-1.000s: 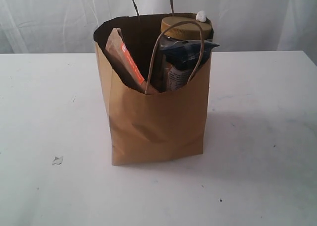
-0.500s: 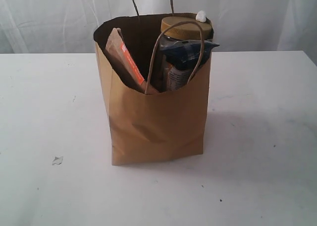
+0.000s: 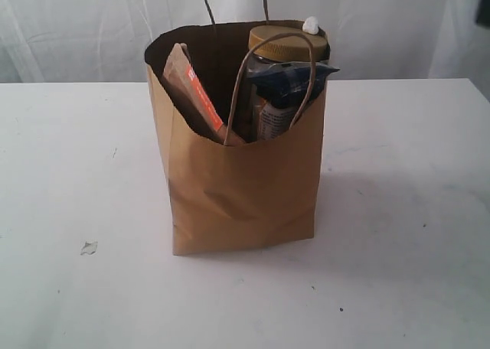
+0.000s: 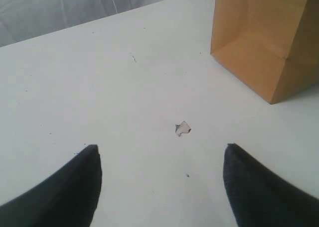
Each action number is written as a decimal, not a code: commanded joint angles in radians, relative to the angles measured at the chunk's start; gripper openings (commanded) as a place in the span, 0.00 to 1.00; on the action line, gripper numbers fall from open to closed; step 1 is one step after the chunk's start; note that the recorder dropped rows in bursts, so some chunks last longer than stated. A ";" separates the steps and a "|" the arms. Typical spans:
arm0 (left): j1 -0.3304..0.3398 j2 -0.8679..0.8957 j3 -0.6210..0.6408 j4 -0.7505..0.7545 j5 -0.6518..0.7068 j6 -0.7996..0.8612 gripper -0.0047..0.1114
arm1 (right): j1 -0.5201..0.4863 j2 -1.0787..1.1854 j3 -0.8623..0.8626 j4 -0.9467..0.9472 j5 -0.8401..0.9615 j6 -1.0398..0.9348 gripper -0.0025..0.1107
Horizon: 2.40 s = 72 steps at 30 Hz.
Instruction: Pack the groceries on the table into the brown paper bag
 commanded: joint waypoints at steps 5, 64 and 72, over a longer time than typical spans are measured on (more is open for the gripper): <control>-0.002 -0.005 0.004 -0.010 -0.004 -0.006 0.65 | -0.007 -0.152 0.144 -0.006 0.203 -0.004 0.02; -0.002 -0.005 0.004 -0.010 -0.004 -0.006 0.65 | -0.454 -0.725 0.910 -0.072 -0.097 -0.004 0.02; -0.002 -0.005 0.004 -0.010 -0.004 -0.006 0.65 | -0.454 -0.725 0.910 -0.072 -0.097 0.075 0.02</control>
